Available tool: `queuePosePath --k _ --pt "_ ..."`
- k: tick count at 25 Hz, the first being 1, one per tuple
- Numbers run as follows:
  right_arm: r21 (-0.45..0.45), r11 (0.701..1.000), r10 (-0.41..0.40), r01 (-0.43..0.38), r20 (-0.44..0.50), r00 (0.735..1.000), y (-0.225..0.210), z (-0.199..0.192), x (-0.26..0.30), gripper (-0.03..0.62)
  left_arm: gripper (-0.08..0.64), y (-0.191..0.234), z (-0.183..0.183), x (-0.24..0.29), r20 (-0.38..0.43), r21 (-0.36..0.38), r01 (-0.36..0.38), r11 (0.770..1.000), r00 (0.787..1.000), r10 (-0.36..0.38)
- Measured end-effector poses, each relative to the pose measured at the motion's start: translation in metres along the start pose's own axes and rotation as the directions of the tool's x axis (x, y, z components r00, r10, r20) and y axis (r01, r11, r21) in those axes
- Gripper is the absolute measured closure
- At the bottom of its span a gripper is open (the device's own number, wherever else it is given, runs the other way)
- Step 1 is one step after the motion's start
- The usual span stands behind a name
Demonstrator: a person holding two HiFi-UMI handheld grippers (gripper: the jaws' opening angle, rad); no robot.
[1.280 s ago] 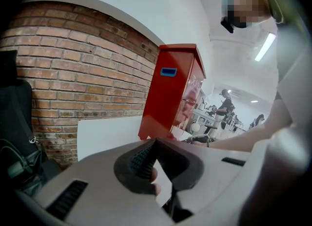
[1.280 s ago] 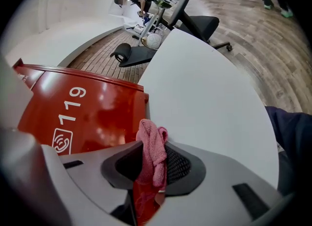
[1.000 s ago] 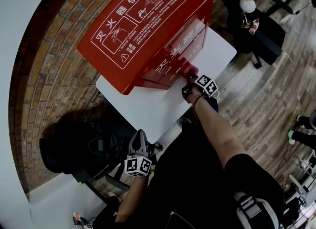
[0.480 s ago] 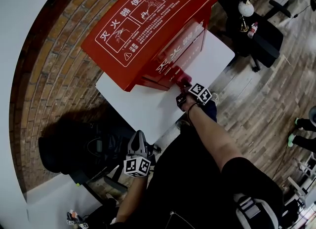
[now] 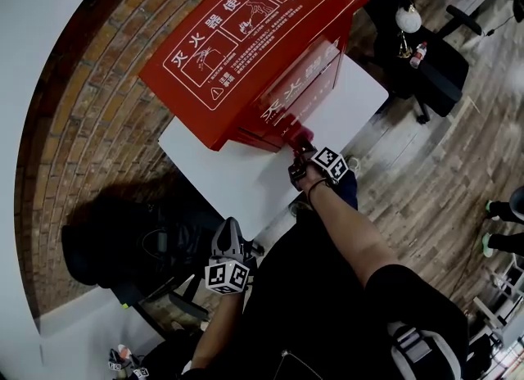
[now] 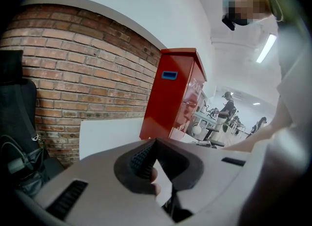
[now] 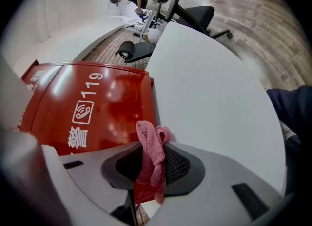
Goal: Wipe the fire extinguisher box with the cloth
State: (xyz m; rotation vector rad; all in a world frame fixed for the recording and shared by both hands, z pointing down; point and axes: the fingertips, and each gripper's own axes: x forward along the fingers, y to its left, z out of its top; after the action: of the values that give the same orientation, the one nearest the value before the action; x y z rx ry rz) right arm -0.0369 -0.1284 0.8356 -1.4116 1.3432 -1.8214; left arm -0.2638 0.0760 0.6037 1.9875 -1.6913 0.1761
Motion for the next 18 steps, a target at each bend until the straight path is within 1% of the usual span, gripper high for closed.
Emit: queuePosePath --k 3,7,18 --pt "0.053 0.997 0.059 -0.060 0.008 0.998 0.012 0.000 -0.005 0.482 0.538 -0.001 0.001 0.002 0.001 0.001 0.006 1.000 1.000 -0.006" --pt "0.086 0.990 0.111 -0.112 0.015 0.994 0.022 0.001 -0.009 0.482 0.538 -0.002 0.001 0.006 0.001 0.002 0.016 1.000 1.000 -0.016" --pt "0.100 0.981 0.167 -0.166 0.003 0.986 0.053 -0.004 -0.026 0.482 0.538 -0.008 0.003 0.012 -0.001 0.012 0.043 0.999 0.999 -0.043"
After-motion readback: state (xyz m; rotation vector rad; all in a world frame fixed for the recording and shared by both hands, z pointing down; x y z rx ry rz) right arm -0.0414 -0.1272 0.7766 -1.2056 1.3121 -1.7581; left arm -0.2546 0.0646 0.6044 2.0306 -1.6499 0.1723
